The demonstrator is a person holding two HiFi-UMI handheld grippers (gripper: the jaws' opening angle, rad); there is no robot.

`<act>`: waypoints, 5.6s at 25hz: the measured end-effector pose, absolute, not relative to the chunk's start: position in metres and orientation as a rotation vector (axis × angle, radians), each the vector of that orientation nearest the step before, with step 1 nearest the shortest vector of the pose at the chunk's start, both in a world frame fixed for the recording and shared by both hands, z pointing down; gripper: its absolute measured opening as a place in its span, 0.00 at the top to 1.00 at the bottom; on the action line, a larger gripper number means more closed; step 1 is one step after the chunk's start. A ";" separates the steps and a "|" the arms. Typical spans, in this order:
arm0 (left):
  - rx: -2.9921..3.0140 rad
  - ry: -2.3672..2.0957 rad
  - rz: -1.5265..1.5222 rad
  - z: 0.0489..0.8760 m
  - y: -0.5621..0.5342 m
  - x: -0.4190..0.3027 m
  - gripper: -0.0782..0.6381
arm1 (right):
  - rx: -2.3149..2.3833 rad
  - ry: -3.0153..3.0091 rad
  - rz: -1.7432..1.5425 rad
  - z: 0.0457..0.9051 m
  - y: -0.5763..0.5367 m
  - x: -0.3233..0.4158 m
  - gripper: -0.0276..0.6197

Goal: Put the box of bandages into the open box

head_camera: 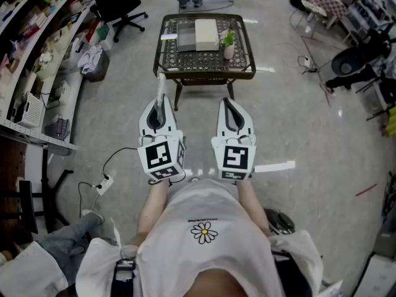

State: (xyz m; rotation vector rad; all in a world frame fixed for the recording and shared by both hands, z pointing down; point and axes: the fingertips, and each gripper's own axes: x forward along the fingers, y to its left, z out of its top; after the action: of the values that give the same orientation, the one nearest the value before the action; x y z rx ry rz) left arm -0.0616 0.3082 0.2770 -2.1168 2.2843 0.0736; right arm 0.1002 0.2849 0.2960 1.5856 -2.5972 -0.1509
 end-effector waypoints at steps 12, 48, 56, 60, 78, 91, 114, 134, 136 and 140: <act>-2.099 2.296 0.071 0.277 0.308 -0.053 0.84 | 1.551 -2.653 -0.116 0.304 0.280 0.112 0.91; -2.061 2.262 0.282 0.267 0.178 -0.053 0.84 | 1.488 -2.876 -0.119 0.279 0.179 0.111 0.91; -2.070 2.260 0.237 0.292 0.088 -0.087 0.84 | 1.514 -2.832 -0.093 0.304 0.090 0.072 0.91; -2.106 2.219 0.236 0.293 0.027 -0.116 0.84 | 1.544 -2.804 -0.031 0.314 0.034 0.042 0.91; -2.274 2.063 0.186 0.270 -0.204 -0.163 0.84 | 1.754 -2.609 0.091 0.308 -0.169 0.002 0.91; -2.168 2.244 0.062 0.293 -0.239 -0.178 0.84 | 1.577 -2.708 0.155 0.299 -0.236 -0.020 0.91; -2.176 2.108 -0.425 0.345 -0.304 -0.187 0.84 | 1.378 -2.681 0.313 0.352 -0.260 -0.055 0.91; -2.060 1.411 -1.405 0.543 -0.373 -0.167 0.84 | 1.364 -2.573 0.430 0.390 -0.273 -0.036 0.91; -2.044 1.342 -1.490 0.566 -0.375 -0.168 0.84 | 1.367 -2.563 0.438 0.391 -0.274 -0.034 0.91; -2.028 1.259 -1.650 0.606 -0.377 -0.173 0.84 | 1.382 -2.532 0.461 0.399 -0.277 -0.029 0.91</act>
State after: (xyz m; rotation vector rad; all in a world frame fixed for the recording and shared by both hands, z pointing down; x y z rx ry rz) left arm -0.1733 -0.3767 0.6057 -2.0278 1.2593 -1.6497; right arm -0.0291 -0.2767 0.3988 1.3825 -2.5319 0.4611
